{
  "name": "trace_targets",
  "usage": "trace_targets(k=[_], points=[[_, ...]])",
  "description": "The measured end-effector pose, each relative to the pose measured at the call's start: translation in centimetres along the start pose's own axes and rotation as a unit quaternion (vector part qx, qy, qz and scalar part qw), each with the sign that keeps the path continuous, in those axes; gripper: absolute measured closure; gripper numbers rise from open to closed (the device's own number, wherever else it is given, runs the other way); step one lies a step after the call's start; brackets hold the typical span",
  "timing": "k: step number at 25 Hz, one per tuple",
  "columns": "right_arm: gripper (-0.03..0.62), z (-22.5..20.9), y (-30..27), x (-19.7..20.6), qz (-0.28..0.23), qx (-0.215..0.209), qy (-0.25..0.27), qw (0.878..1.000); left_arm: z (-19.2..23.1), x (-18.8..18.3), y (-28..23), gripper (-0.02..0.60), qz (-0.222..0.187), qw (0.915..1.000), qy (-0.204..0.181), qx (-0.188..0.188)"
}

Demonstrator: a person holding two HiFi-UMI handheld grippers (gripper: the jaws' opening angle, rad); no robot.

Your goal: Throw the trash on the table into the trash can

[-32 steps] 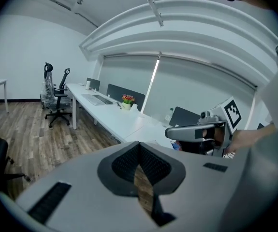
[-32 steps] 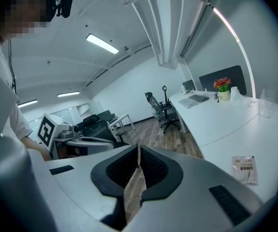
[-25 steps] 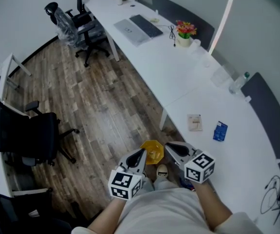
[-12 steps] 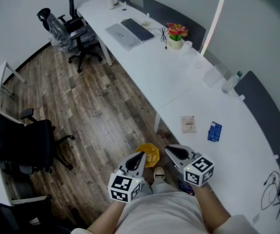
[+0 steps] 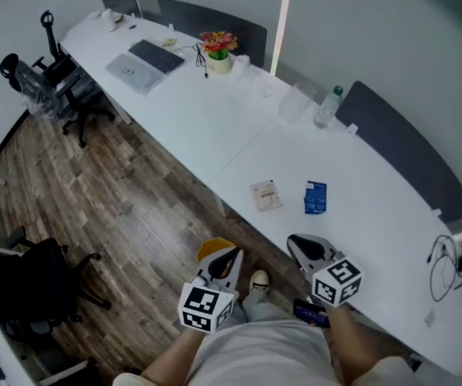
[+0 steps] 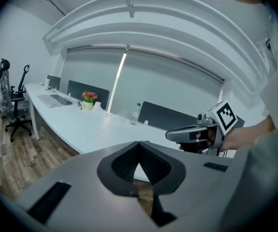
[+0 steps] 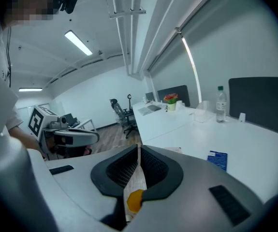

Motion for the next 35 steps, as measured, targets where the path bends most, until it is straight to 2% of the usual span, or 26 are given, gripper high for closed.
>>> trace_targets(k=[4,15,25,29,35], points=[[0.551,-4.5,2.3,1.5,0.0,0.059,-0.024,0.998,-1.3,-0.5,-1.8,0.581,0.007,0.9998,-0.007,0.015],[0.549,-11.2,5.3,2.6,0.0,0.139,-0.041,0.989,-3.4,-0.8,-7.4,0.581,0.04,0.998,-0.022,0.044],[0.545,-16.7,3.3,4.1,0.032,0.173,-0.051,0.983,-3.9,-1.2,-12.4,0.581,0.066,0.9963,-0.019,0.051],[0.415,-18.7,1.3,5.2,0.056,0.173,-0.054,0.982,-3.6,-0.9,-13.8,0.581,0.076,0.9959,-0.013,0.049],[0.341,-21.5,-1.4,7.2,0.108,0.176,-0.056,0.977,-2.7,-0.1,-15.2,0.581,0.094,0.9948,-0.006,0.038]])
Point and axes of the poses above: the fingertips, and each gripper's own axes: y backward along the fingers, z to its left, x out of its underside, the point moved 3 cm from there along y, backward along the fingers, and after that the axes turned 3 degrees about z, right-handed, at the moved point
